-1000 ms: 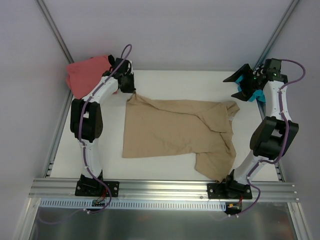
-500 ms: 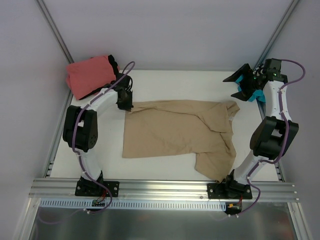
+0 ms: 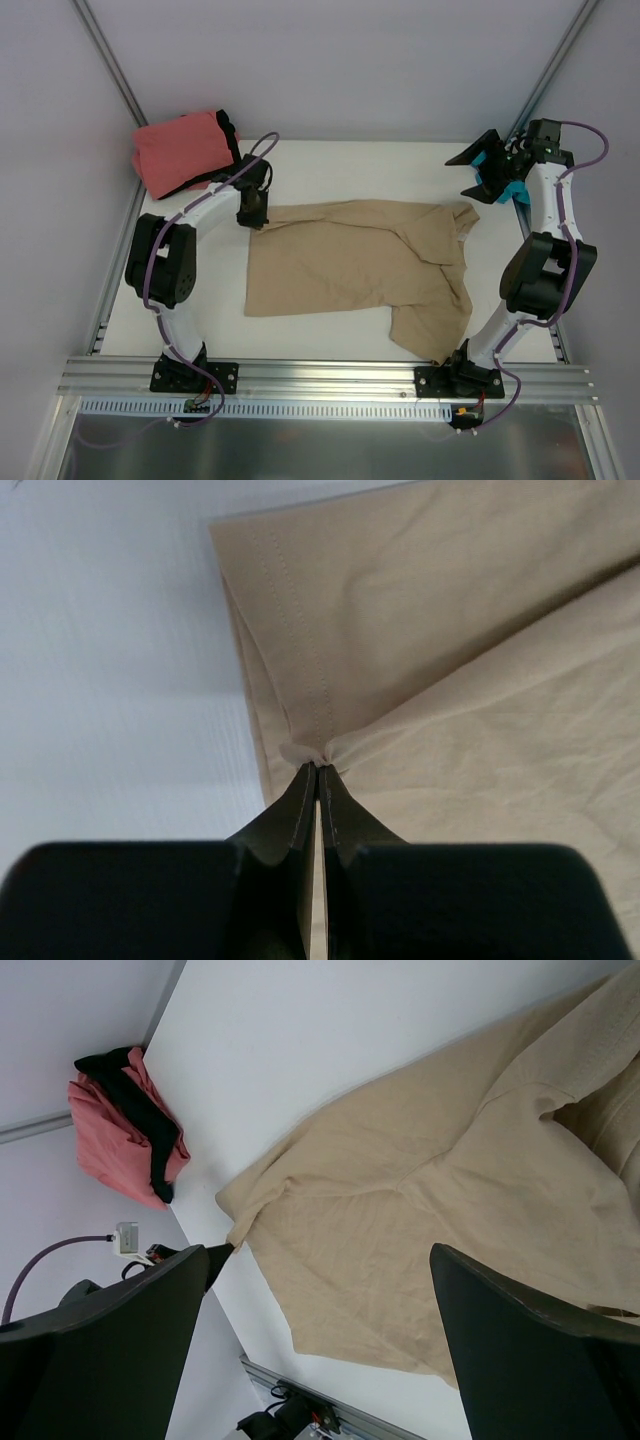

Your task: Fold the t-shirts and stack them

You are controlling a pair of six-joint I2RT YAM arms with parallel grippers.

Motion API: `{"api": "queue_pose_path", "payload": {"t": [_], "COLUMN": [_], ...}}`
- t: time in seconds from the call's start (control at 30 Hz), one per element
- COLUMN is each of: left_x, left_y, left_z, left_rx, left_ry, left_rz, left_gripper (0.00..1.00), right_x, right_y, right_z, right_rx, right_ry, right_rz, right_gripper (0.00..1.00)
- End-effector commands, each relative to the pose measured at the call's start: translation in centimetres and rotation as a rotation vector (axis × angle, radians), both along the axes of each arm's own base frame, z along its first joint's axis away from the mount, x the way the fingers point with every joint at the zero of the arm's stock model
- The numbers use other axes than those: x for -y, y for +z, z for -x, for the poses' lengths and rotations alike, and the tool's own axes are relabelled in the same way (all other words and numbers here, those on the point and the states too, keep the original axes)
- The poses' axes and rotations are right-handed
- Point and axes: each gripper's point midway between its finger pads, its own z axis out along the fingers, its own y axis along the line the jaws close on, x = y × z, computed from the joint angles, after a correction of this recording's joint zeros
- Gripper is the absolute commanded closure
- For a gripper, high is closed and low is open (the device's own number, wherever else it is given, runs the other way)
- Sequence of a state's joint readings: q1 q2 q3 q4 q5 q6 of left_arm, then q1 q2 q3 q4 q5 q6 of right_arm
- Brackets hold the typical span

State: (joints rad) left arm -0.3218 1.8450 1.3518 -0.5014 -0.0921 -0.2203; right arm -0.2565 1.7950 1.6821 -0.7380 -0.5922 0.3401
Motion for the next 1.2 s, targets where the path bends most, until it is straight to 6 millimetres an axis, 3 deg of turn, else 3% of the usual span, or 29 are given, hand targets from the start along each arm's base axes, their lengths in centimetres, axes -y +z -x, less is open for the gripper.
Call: {"api": "queue_pose_path", "payload": {"t": [0.0, 0.13, 0.3, 0.53, 0.57, 0.63, 0.7, 0.87, 1.0, 1.17], "left_x": [-1.3, -2.5, -3.9, -4.4, -4.0, -3.3, -2.0, 2.0, 2.2, 3.4], "left_y": [1.8, 2.0, 0.6, -0.8, -0.7, -0.8, -0.8, 1.9, 2.9, 6.2], "left_z": [0.3, 0.2, 1.1, 1.3, 1.1, 1.4, 1.9, 2.0, 1.2, -0.7], "left_rx": [0.058, 0.099, 0.062, 0.019, 0.013, -0.010, -0.018, 0.045, 0.079, 0.184], "left_ry": [0.024, 0.051, 0.078, 0.124, 0.119, 0.106, 0.091, 0.043, 0.057, 0.000], "left_rz": [-0.058, -0.119, -0.195, -0.236, -0.221, -0.190, -0.113, 0.138, 0.153, 0.204], "left_gripper": [1.00, 1.00, 1.00, 0.99, 0.95, 0.58, 0.02, 0.01, 0.01, 0.01], "right_x": [-1.0, -1.1, -1.3, -1.3, -1.4, -1.4, -1.4, -1.4, -1.5, -1.5], "right_y": [1.7, 1.7, 1.7, 1.6, 1.6, 1.6, 1.6, 1.6, 1.5, 1.4], "right_z": [0.3, 0.3, 0.3, 0.3, 0.3, 0.3, 0.3, 0.1, -0.1, -0.1], "right_rx": [0.043, 0.041, 0.043, 0.040, 0.041, 0.039, 0.039, 0.041, 0.043, 0.041], "right_ry": [0.021, 0.024, 0.027, 0.030, 0.031, 0.030, 0.030, 0.029, 0.029, 0.032], "right_rz": [-0.021, -0.024, -0.025, -0.027, -0.027, -0.027, -0.027, -0.028, -0.035, -0.039], "right_gripper": [0.01, 0.01, 0.01, 0.01, 0.01, 0.00, 0.01, 0.01, 0.01, 0.00]}}
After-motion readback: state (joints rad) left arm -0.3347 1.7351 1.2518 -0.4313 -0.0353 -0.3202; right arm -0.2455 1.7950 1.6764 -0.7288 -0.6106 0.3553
